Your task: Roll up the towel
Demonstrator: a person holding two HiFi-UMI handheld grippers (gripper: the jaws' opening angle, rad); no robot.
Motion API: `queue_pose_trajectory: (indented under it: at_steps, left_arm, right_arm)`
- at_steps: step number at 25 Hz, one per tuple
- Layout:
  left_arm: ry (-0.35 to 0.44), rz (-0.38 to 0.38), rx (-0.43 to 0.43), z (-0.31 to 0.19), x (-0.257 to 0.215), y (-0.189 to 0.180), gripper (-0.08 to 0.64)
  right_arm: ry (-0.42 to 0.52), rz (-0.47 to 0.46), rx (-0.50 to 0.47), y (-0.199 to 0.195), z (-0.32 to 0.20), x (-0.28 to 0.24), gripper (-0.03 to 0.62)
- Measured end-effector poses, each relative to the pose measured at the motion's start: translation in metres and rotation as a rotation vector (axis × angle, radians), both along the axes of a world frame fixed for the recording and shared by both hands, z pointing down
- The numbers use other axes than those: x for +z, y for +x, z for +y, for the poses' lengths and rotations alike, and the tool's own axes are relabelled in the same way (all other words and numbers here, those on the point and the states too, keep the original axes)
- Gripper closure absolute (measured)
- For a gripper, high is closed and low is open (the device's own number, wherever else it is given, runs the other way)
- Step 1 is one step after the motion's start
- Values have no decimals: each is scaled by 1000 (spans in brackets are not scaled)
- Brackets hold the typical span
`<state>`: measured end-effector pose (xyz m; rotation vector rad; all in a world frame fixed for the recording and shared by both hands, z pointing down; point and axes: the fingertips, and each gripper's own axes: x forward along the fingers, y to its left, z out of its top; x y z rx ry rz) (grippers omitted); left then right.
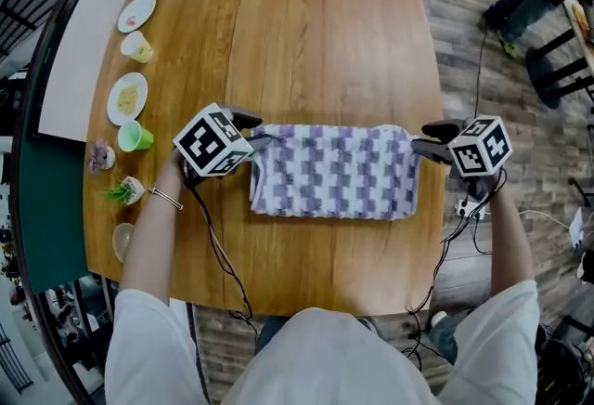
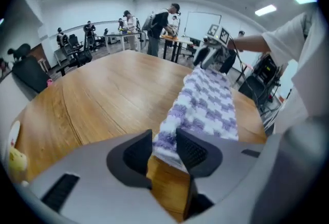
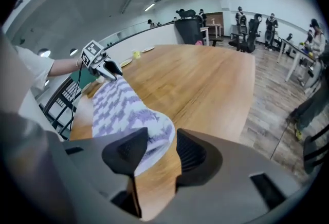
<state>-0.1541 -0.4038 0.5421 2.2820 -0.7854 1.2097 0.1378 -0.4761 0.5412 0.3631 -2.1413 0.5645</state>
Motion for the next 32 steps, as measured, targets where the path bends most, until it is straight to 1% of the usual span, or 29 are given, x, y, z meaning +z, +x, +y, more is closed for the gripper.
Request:
queue_pose_trajectory:
  at_steps: [3, 4, 5, 6, 7, 8, 10, 12, 14, 16, 18, 20, 21, 24, 26, 28, 29, 30, 31, 32]
  left_arm:
    - [12, 171, -145, -9, -18, -17, 403]
    - [28, 204, -190, -10, -25, -24, 403]
    - [52, 218, -216, -8, -34, -29, 405]
    - [83, 212, -210, -1, -45, -29, 416]
    - [117, 186, -169, 12, -54, -23, 427]
    - [149, 143, -96, 29, -62, -10, 428]
    - [184, 27, 101, 72, -63, 25, 426]
    - [178, -94, 271, 108, -43, 52, 416]
    - [168, -216, 385, 131, -16, 64, 408]
    - [170, -327, 459, 144, 5, 64, 391]
    - [169, -395, 490, 150, 16, 57, 382]
    - [162, -425, 483, 153, 24, 47, 370]
    - [161, -432, 472, 154, 28, 43, 370]
    - [163, -429, 438, 162, 39, 38, 364]
    - [169, -441, 445, 166, 47, 39, 357]
    - [185, -457, 453, 167, 51, 40, 366]
    - [192, -455, 447, 166, 51, 40, 379]
    - [197, -446, 430, 164, 51, 40, 383]
    - [200, -432, 408, 161, 50, 39, 418]
    - [198, -417, 385, 157, 50, 38, 442]
  right_arm:
    - [21, -50, 106, 21, -11, -9, 411]
    - [35, -63, 140, 29, -12, -14, 411]
    - [51, -76, 163, 36, -11, -19, 411]
    - [70, -90, 169, 40, -5, -27, 413]
    - [89, -102, 150, 40, 8, -36, 419]
    - [108, -109, 104, 36, 27, -43, 422]
    - [132, -100, -44, 17, 75, -50, 420]
    - [141, -70, -207, -4, 123, -41, 418]
    - [166, -19, -356, -19, 159, -23, 401]
    - [230, 72, -484, -22, 179, -6, 385]
    - [296, 178, -575, -14, 184, 10, 379]
    - [338, 257, -619, -3, 180, 23, 365]
    - [350, 277, -624, 1, 179, 29, 364]
    - [362, 279, -609, 4, 180, 43, 367]
    - [378, 291, -614, 4, 182, 52, 373]
    - [405, 303, -625, 3, 181, 57, 411]
    - [416, 305, -618, 3, 180, 57, 420]
    - [428, 306, -605, 3, 177, 56, 454]
    - [437, 305, -593, 3, 174, 56, 488]
    - [440, 303, -582, 2, 171, 56, 506]
